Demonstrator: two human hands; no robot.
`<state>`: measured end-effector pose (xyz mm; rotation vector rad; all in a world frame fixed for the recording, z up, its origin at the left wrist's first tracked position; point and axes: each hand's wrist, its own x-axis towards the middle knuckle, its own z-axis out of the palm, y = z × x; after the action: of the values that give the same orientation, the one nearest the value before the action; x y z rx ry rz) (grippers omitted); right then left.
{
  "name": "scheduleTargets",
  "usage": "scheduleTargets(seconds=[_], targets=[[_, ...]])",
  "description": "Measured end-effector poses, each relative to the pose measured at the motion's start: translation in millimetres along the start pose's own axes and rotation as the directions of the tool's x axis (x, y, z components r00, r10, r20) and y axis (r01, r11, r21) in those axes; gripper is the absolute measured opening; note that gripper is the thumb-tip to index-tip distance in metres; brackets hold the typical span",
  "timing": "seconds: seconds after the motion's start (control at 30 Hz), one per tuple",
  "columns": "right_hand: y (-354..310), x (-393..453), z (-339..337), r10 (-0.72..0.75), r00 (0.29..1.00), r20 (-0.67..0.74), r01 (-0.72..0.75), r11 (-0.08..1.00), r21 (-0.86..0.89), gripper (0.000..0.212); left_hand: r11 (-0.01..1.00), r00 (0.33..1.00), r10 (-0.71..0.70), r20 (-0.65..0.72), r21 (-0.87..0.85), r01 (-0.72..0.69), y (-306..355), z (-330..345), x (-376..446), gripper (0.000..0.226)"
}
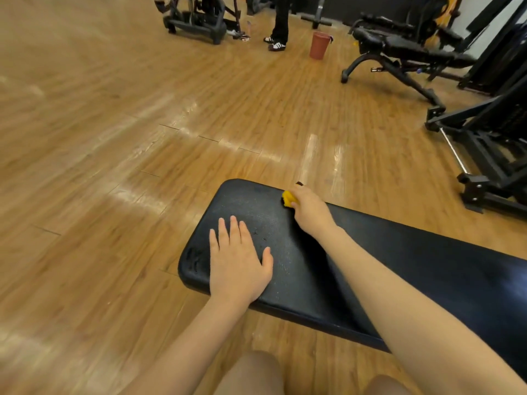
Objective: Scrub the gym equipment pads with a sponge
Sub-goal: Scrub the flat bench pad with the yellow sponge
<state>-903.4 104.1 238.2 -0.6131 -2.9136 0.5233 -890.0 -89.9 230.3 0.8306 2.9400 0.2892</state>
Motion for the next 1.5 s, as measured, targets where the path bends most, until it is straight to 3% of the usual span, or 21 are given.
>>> scheduleTargets(seconds=[0.13, 0.23, 0.5, 0.63, 0.73, 0.83, 0.97, 1.2, 1.33, 1.43, 1.5], targets=[[-58, 31, 16, -0.188, 0.976, 0.113, 0.192, 0.981, -0.024, 0.042, 1.0, 1.0, -0.023, 0.003, -0.005, 0.023, 0, 0, 2, 0.077], [-81, 46, 24, -0.262, 0.947, 0.186, 0.272, 0.962, -0.029, 0.045, 1.0, 1.0, -0.019, 0.012, -0.013, 0.02, -1, 1, 2, 0.076], [-32, -3, 20, -0.417, 0.888, 0.196, 0.394, 0.908, 0.143, 0.043, 0.999, 0.998, -0.047, 0.038, -0.025, 0.048, -2, 0, 2, 0.077], [16, -22, -8, -0.282, 0.955, 0.087, 0.27, 0.954, 0.132, 0.042, 0.998, 0.999, -0.041, 0.035, -0.041, 0.042, -1, 1, 1, 0.077], [13, -13, -22, -0.165, 0.983, 0.078, 0.153, 0.978, 0.141, 0.034, 0.999, 0.999, -0.035, 0.015, -0.034, 0.036, -1, 3, 2, 0.078], [-24, 12, -6, -0.234, 0.968, 0.093, 0.224, 0.969, 0.105, 0.042, 0.999, 0.999, -0.04, 0.013, -0.026, 0.04, -2, 3, 2, 0.077], [-70, 21, 24, -0.348, 0.9, 0.264, 0.351, 0.936, 0.039, 0.047, 0.999, 0.999, -0.03, 0.017, -0.021, 0.03, -2, 4, 2, 0.076], [16, -57, -7, -0.209, 0.973, 0.099, 0.198, 0.973, 0.116, 0.046, 1.0, 0.999, -0.02, 0.036, -0.024, 0.021, -3, 4, 3, 0.076], [62, -94, -42, 0.013, 1.0, 0.024, -0.017, 0.981, 0.196, 0.04, 1.0, 1.0, -0.015, 0.024, -0.025, 0.015, -3, 4, 1, 0.075], [61, -89, -53, 0.07, 0.998, -0.007, -0.068, 0.985, 0.161, 0.036, 1.0, 1.0, -0.013, 0.022, -0.026, 0.014, -3, 4, 2, 0.076], [32, -76, -46, 0.015, 1.0, -0.013, -0.012, 0.985, 0.172, 0.036, 1.0, 1.0, -0.009, 0.019, -0.026, 0.009, -3, 5, 2, 0.076]])
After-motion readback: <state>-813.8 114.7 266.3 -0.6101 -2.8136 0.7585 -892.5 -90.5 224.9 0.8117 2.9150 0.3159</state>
